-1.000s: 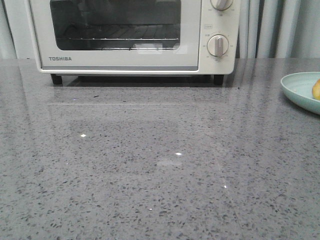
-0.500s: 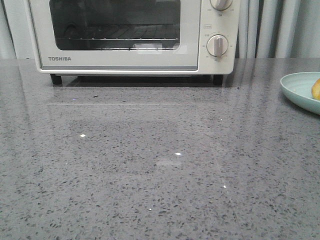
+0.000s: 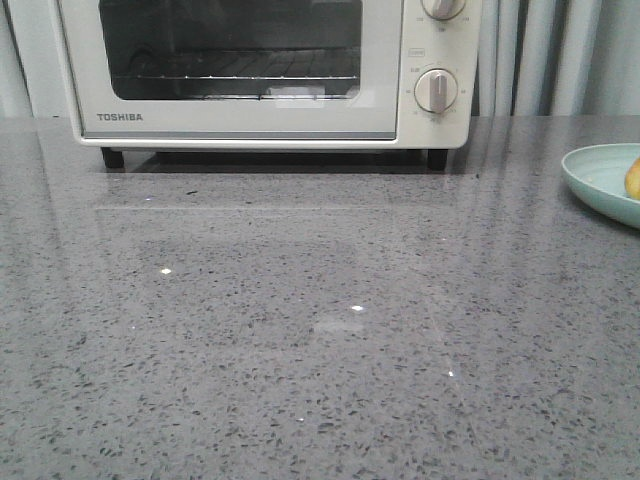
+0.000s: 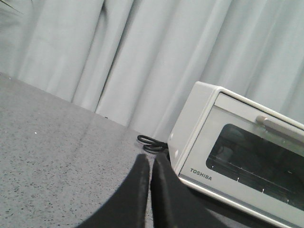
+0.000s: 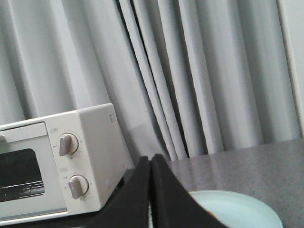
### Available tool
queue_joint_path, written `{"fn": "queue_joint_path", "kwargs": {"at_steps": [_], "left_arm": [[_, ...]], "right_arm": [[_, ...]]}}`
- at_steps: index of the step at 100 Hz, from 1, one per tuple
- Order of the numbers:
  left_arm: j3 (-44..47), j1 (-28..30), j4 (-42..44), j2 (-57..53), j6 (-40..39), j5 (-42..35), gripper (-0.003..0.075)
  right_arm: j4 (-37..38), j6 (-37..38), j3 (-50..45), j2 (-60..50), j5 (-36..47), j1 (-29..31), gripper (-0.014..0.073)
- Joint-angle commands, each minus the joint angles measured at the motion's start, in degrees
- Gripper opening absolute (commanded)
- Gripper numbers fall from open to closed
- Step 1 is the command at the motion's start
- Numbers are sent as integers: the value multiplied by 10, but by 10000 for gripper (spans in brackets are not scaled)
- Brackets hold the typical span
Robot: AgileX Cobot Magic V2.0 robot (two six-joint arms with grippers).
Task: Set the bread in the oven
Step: 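Move the left gripper to the oven door handle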
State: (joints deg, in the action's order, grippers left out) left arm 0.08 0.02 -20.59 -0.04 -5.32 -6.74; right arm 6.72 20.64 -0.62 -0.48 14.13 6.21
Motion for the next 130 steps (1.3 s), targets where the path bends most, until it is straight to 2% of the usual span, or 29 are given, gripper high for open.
{"fn": "queue_joint_path", "kwargs": {"at_steps": [1, 30, 40, 54, 84, 103, 117, 130], "left_arm": [[7, 0, -10, -16, -2, -49, -22], [-6, 0, -11, -16, -25, -37, -22], [-24, 0, -5, -8, -25, -30, -22], [-63, 0, 48, 17, -25, -28, -22], [-179, 0, 80, 134, -24, 10, -22], [-251, -3, 80, 222, -24, 19, -21], [-294, -33, 80, 283, -24, 15, -21], [-326, -91, 102, 343, -24, -11, -21]], "right_arm": [[1, 35, 10, -8, -2, 2, -64], [1, 38, 104, 72, -124, -12, -64], [1, 38, 139, 117, -152, -36, -64], [1, 38, 176, 186, -163, -81, -64], [1, 37, 250, 328, -201, -185, -64], [1, 31, 307, 385, -250, -204, -64], [2, 25, 344, 400, -285, -204, -64], [9, 24, 367, 404, -321, -204, -64]]}}
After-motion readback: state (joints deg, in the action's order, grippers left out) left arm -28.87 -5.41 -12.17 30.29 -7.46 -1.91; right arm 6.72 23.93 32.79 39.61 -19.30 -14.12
